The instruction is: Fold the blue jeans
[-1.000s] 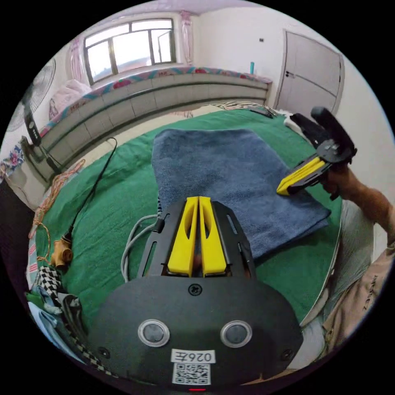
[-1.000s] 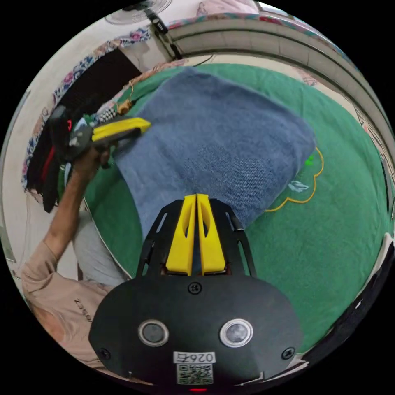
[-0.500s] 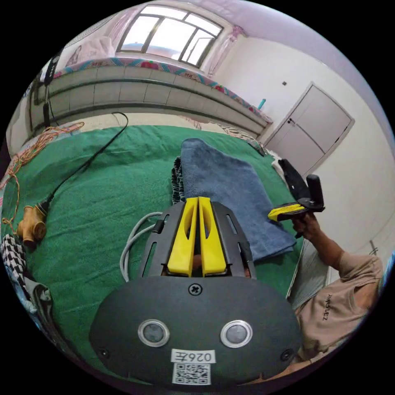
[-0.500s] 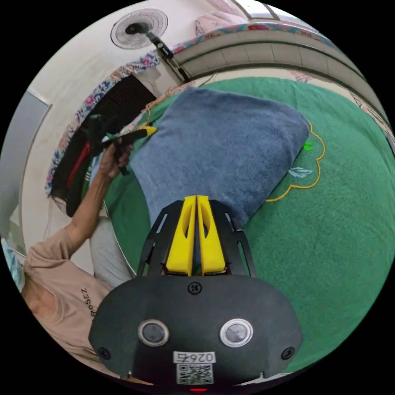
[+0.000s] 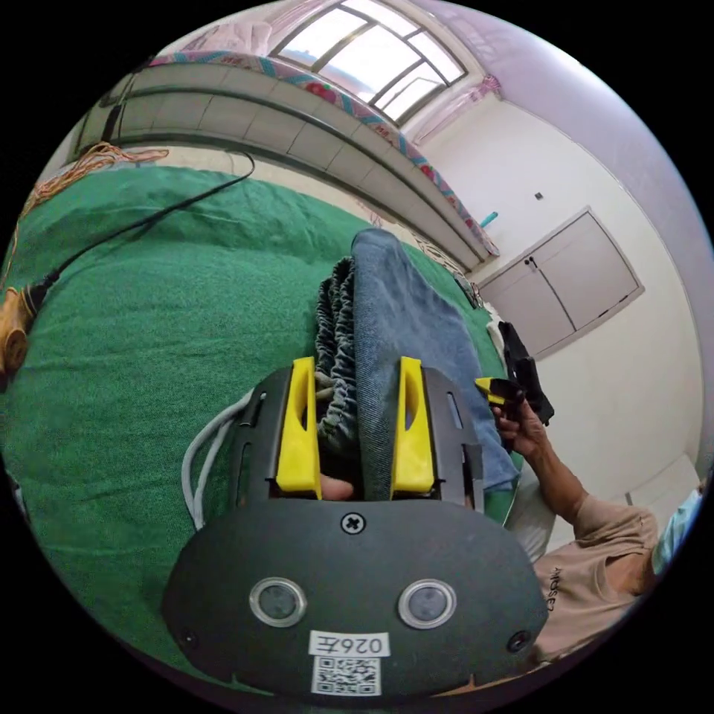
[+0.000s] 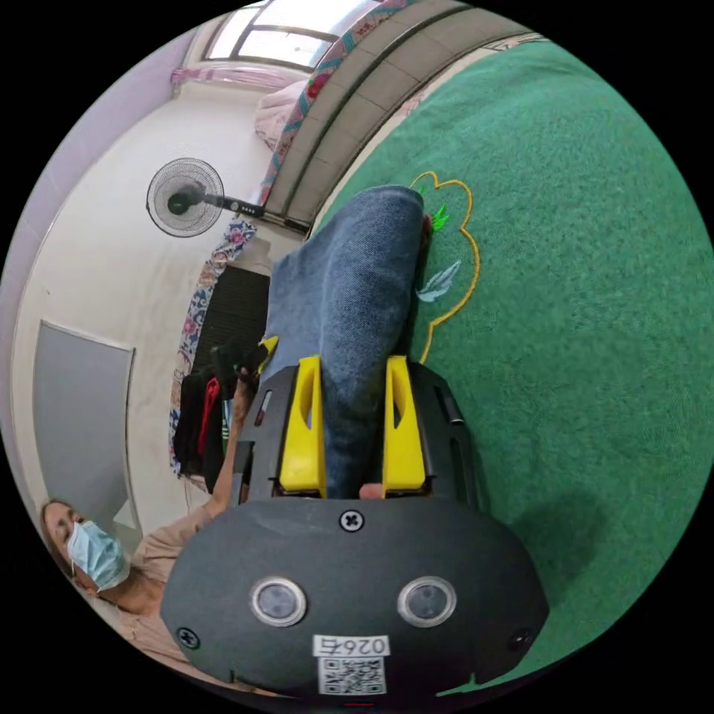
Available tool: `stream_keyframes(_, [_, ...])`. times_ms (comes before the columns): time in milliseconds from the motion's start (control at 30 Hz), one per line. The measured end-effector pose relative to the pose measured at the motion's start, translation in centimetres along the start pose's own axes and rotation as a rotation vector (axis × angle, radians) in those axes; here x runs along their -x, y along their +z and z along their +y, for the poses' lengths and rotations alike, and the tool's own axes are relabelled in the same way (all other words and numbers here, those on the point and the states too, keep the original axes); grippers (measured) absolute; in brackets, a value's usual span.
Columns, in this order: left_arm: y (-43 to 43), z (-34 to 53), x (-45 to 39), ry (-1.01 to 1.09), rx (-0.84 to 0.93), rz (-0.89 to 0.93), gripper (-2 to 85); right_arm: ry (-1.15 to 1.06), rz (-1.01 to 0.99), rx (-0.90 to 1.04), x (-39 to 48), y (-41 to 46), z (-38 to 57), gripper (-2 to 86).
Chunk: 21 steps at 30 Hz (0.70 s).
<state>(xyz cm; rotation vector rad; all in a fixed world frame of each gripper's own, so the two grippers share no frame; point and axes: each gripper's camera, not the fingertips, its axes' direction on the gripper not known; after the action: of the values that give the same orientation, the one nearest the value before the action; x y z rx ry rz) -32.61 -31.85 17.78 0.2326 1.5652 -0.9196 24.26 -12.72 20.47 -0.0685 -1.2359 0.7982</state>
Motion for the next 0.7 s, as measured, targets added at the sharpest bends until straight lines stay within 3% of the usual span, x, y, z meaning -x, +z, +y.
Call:
stream_keyframes(100, [-2.4,0.6,-1.5,0.017,0.049,0.061,9.9,-0.036,0.004,0.080,1.2,0.4,-1.0,3.9])
stream_keyframes(233, [-4.1,2.7,-4.4,0.149,0.359,0.158,9.1,-0.167,0.034,0.288,4.0,-0.3,-1.4,2.7])
stream_keyframes(367, [-4.6,3.4,-3.3,0.049,0.359,0.248,13.4,-0.108,0.124,0.324,3.4,0.2,-0.3,6.4])
stream_keyframes(567, [-3.5,5.5,-3.1,0.007,0.253,0.445,18.5,-0.048,-0.038,0.266,3.1,3.6,0.5,10.8])
stream_keyframes(700, [-2.3,6.5,-4.9,0.050,0.262,0.363,15.7,-0.069,-0.033,0.220,5.2,7.0,2.2,8.3])
